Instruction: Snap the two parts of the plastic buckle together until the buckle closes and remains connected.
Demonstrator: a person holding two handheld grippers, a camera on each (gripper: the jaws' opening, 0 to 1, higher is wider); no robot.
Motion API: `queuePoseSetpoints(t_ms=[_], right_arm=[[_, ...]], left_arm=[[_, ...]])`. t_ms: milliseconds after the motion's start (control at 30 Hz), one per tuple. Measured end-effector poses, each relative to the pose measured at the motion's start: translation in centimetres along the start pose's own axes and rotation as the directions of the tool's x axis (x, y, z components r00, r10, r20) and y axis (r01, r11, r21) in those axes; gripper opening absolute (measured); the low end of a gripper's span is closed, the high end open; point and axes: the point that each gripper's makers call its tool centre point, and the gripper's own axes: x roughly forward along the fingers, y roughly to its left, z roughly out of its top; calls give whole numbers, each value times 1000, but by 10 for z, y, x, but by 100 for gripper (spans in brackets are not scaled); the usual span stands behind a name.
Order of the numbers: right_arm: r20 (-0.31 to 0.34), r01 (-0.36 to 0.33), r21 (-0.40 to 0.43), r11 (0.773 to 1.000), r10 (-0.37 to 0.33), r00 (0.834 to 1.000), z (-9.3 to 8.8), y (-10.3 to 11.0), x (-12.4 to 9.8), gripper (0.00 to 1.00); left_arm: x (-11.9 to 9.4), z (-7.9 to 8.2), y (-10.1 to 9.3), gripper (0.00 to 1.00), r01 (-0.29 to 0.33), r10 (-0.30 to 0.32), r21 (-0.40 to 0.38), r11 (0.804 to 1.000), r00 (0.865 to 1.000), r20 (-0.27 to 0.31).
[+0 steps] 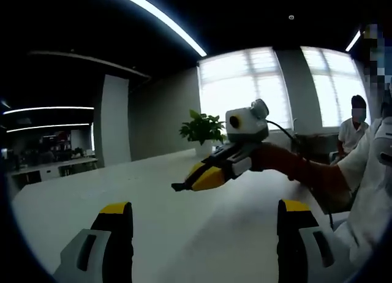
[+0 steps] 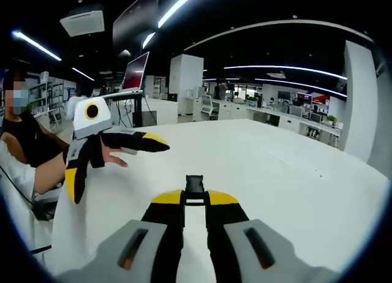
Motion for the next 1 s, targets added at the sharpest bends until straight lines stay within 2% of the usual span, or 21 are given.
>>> queuePoseSetpoints(t_ms=[233,400,767,867,1000], right_arm=[[-8,9,8,1000,-9,1000,2,-11,8,10],[-24,25,8,1000,-25,999,0,-19,14,10],[-24,50,25,998,-50,998,5,-36,24,10],[-22,42,25,999,-42,999,7,-36,26,10],[-35,59,19,998,-59,998,4,-38,30,10]], left_arm=[[0,-1,0,99,-2,2,5,1000,1000,-5],[0,1,-3,99,17,-17,-2,1000,1000,12],[0,-3,-1,99,3,-3,17,1000,1000,-12],[-1,0,1,99,-16,15,35,999,1000,4],[-2,1,6,99,-27,27,14,1000,1000,8]])
